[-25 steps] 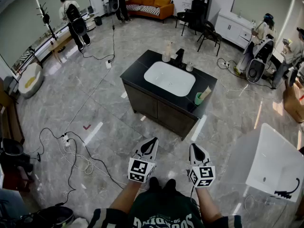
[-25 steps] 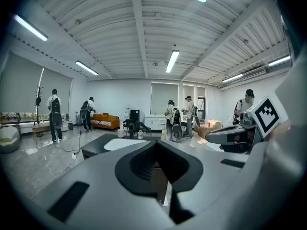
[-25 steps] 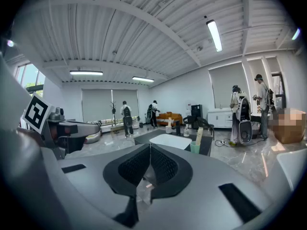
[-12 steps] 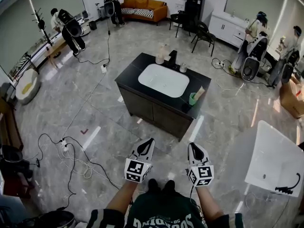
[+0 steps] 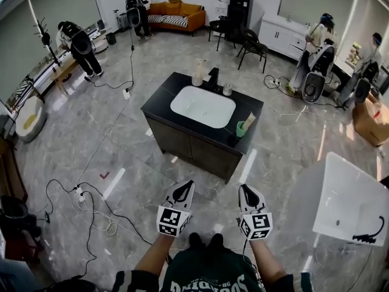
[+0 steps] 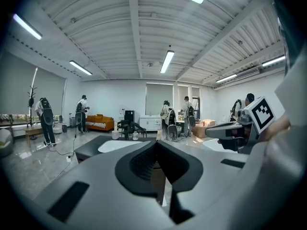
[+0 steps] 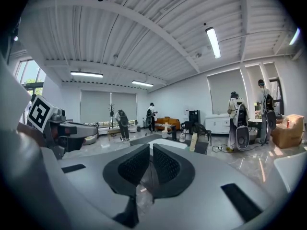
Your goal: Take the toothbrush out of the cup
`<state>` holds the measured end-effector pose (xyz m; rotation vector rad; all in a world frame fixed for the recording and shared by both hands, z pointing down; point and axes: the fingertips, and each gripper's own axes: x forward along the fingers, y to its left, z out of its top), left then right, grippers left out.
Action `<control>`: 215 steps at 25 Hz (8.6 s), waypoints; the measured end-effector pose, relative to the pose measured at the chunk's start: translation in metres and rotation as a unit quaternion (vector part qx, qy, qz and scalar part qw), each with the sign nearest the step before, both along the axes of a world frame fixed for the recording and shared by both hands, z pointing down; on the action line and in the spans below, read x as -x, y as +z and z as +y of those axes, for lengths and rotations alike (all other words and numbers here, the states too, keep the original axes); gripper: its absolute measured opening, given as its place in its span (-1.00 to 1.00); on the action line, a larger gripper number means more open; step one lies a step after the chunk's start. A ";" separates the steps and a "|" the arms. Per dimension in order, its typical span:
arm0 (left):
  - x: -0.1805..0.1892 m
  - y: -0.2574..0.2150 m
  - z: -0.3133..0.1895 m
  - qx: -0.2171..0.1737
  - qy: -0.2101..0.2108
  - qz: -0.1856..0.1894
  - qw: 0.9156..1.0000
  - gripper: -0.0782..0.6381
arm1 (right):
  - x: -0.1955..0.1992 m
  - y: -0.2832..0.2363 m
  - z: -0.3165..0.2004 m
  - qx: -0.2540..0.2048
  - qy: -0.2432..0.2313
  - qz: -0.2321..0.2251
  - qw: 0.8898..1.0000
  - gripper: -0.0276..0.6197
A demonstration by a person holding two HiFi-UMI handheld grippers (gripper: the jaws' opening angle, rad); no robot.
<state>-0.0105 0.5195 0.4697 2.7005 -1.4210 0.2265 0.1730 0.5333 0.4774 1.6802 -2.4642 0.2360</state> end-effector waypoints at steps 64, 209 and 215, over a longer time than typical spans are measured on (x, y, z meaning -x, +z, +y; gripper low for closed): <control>-0.081 0.038 -0.499 0.029 0.192 -0.011 0.981 -0.75 | -0.011 0.022 -0.457 0.015 0.097 -0.006 0.995 -0.79; 0.158 0.244 -0.720 0.321 0.169 -0.189 0.913 -0.54 | 0.164 0.076 -0.705 0.072 0.041 0.002 0.997 -0.79; 0.150 0.260 -0.739 0.302 0.166 -0.199 0.917 -0.54 | 0.158 0.072 -0.700 0.066 0.048 0.011 0.997 -0.79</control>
